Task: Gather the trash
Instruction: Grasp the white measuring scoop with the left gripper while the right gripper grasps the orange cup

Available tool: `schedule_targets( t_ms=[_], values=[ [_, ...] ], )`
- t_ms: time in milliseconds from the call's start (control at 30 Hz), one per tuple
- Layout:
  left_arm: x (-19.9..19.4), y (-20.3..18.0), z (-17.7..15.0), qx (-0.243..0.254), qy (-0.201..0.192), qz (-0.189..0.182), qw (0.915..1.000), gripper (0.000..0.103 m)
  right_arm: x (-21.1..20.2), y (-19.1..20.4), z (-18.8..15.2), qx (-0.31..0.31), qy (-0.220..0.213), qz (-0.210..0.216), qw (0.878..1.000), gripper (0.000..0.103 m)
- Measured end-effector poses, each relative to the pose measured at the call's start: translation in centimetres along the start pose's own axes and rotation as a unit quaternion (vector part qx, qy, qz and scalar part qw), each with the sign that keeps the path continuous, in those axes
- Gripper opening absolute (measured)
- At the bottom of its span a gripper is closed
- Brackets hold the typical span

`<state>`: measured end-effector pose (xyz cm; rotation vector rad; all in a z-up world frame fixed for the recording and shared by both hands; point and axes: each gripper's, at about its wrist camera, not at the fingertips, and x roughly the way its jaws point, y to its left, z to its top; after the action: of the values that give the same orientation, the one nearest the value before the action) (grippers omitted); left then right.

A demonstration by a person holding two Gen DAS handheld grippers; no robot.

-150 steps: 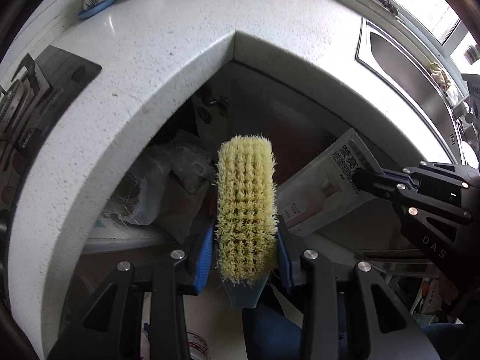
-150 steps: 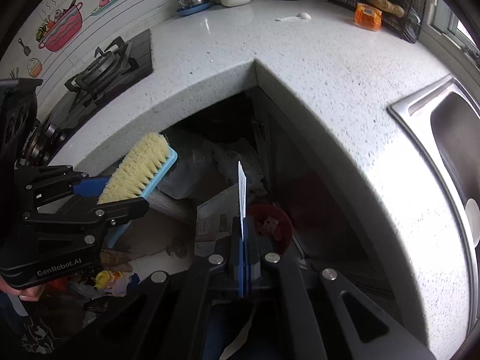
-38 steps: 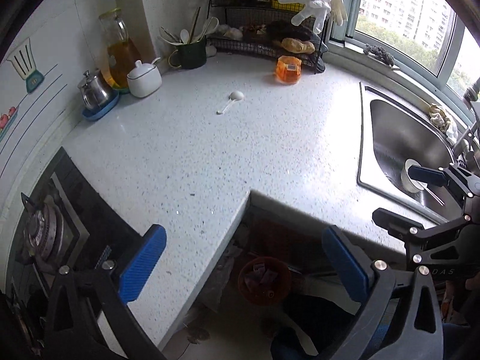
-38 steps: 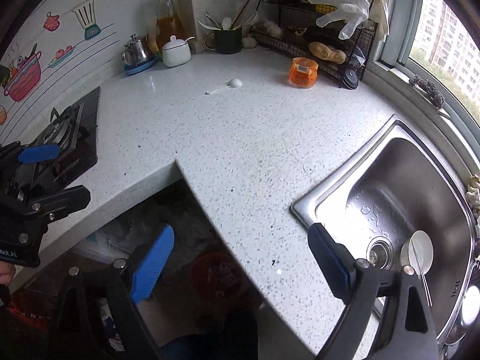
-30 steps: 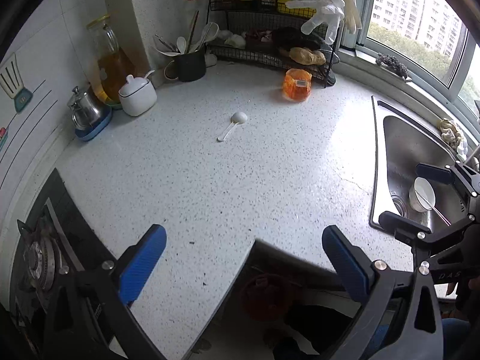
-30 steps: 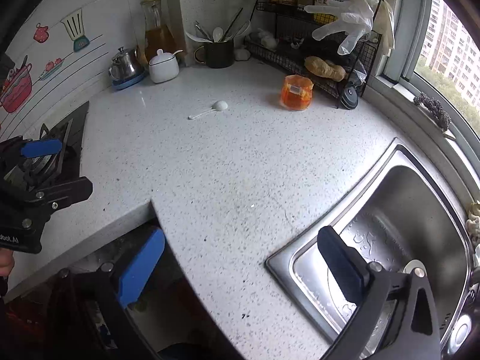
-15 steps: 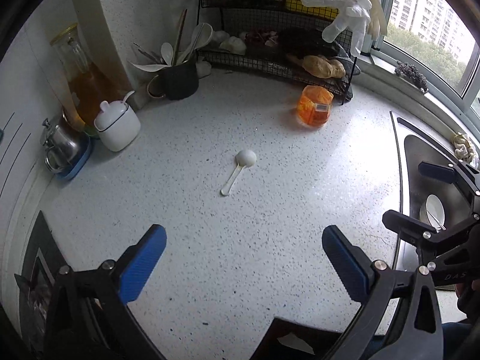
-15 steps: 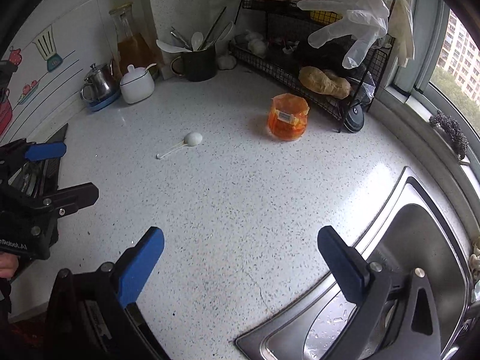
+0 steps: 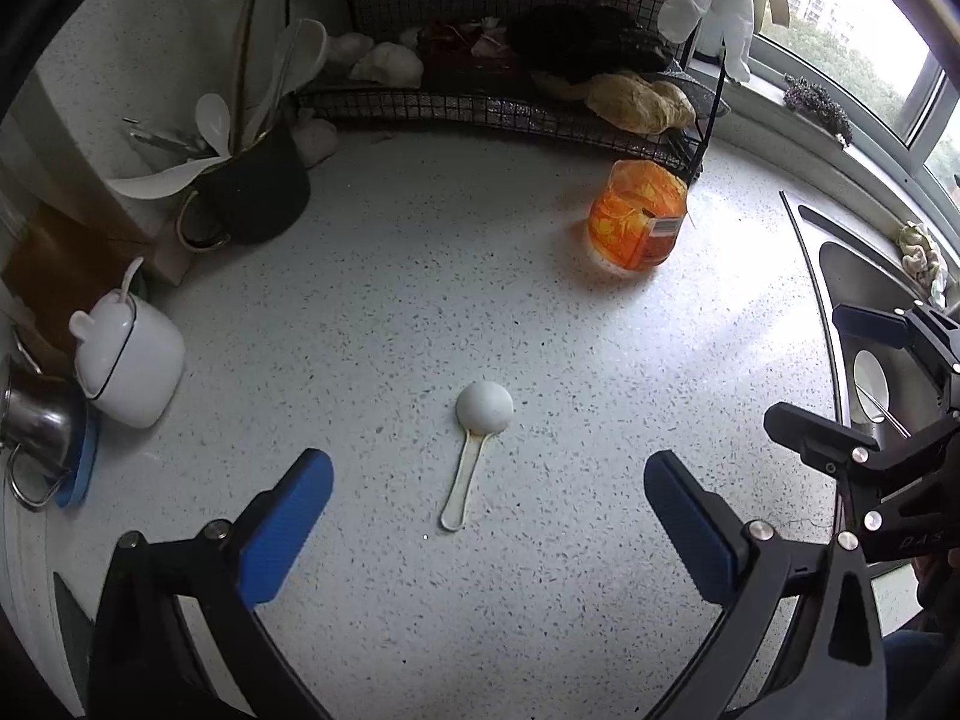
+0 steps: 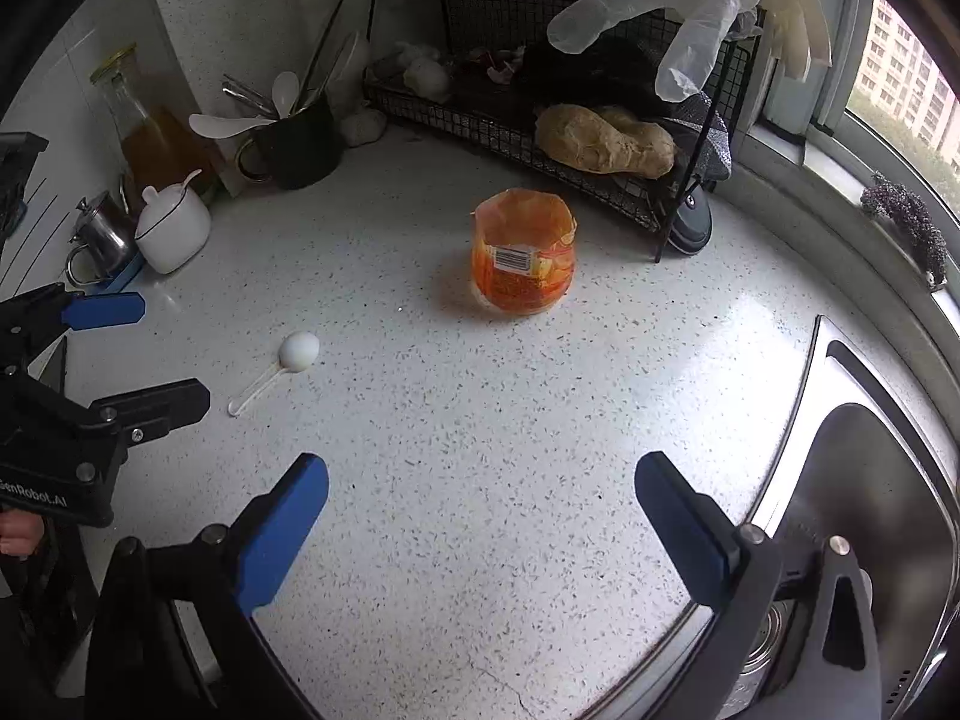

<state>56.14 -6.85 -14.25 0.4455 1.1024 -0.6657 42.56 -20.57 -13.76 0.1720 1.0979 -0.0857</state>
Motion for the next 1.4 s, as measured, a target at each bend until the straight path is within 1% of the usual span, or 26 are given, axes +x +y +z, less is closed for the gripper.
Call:
schedule_targets(
  t_ms=[133, 233, 267, 333, 367, 400, 500, 567, 600, 633, 667, 733, 767, 800, 833, 867, 967, 1067, 1233, 1400],
  values=[
    [2.6, 0.6, 1.1, 0.008, 0.016, -0.019, 0.9997, 0.103, 1.5, -0.9, 1.2, 0.016, 0.01, -0.011, 1.0, 0.102],
    [4.8, 0.7, 1.6, 0.022, 0.033, -0.019, 0.999, 0.102, 2.6, -1.6, 1.9, 0.026, 0.013, -0.018, 0.999, 0.102],
    [5.5, 0.7, 1.7, 0.026, 0.04, -0.022, 0.9986, 0.1, 3.0, -1.8, 2.1, 0.029, 0.014, -0.02, 0.999, 0.102],
    [6.8, 0.8, 2.0, 0.027, 0.048, -0.026, 0.9981, 0.086, 3.8, -2.3, 2.6, 0.035, 0.02, -0.022, 0.999, 0.102],
    [7.3, 0.8, 2.1, 0.028, 0.052, -0.025, 0.9979, 0.084, 4.2, -2.5, 2.7, 0.039, 0.022, -0.023, 0.999, 0.102],
    [7.9, 0.8, 2.1, 0.029, 0.057, -0.023, 0.9977, 0.082, 4.5, -2.8, 2.8, 0.042, 0.026, -0.024, 0.998, 0.102],
    [9.0, 0.5, 2.1, 0.034, 0.066, -0.019, 0.997, 0.081, 5.2, -3.3, 3.0, 0.048, 0.034, -0.026, 0.998, 0.102],
    [9.0, 0.2, 2.1, 0.045, 0.06, -0.015, 0.9971, 0.079, 5.3, -3.6, 2.9, 0.051, 0.035, -0.03, 0.998, 0.102],
    [8.9, 0.1, 2.2, 0.047, 0.056, -0.016, 0.9972, 0.073, 5.4, -3.7, 2.9, 0.053, 0.037, -0.03, 0.997, 0.102],
    [8.8, 0.0, 2.2, 0.045, 0.051, -0.016, 0.9976, 0.065, 5.6, -3.7, 3.0, 0.055, 0.039, -0.03, 0.997, 0.102],
    [8.7, 0.0, 2.3, 0.042, 0.05, -0.015, 0.9978, 0.061, 5.6, -3.8, 3.0, 0.057, 0.041, -0.029, 0.997, 0.102],
    [8.5, 0.0, 2.4, 0.038, 0.05, -0.015, 0.9979, 0.047, 5.7, -3.6, 3.0, 0.057, 0.043, -0.028, 0.997, 0.102],
    [8.4, 0.0, 2.4, 0.038, 0.049, -0.015, 0.9979, 0.043, 5.7, -3.6, 3.0, 0.056, 0.043, -0.028, 0.997, 0.102],
    [8.3, 0.0, 2.5, 0.038, 0.049, -0.016, 0.998, 0.031, 5.6, -3.4, 3.0, 0.056, 0.042, -0.027, 0.997, 0.102],
    [8.3, -0.1, 2.4, 0.037, 0.048, -0.016, 0.998, 0.027, 5.6, -3.1, 3.1, 0.054, 0.041, -0.026, 0.997, 0.102],
    [7.8, 0.6, 2.3, 0.037, 0.05, -0.016, 0.998, 0.027, 5.6, -3.1, 3.2, 0.052, 0.04, -0.028, 0.997, 0.102],
    [7.5, 0.2, 1.8, 0.043, 0.049, -0.015, 0.9978, 0.027, 5.8, -2.7, 3.4, 0.043, 0.038, -0.031, 0.998, 0.102],
    [7.0, 0.1, 1.3, 0.04, 0.046, -0.007, 0.9981, 0.027, 6.1, -2.5, 4.0, 0.037, 0.037, -0.015, 0.999, 0.102],
    [5.5, 1.2, 1.9, 0.014, 0.028, 0.003, 0.9995, 0.027, 6.8, -2.2, 5.6, 0.02, 0.03, -0.008, 0.999, 0.102],
    [4.4, 3.1, 3.2, -0.012, 0.017, 0.017, 0.9997, 0.027, 7.4, -1.9, 7.7, 0.008, 0.008, -0.016, 1.0, 0.102]
  ],
)
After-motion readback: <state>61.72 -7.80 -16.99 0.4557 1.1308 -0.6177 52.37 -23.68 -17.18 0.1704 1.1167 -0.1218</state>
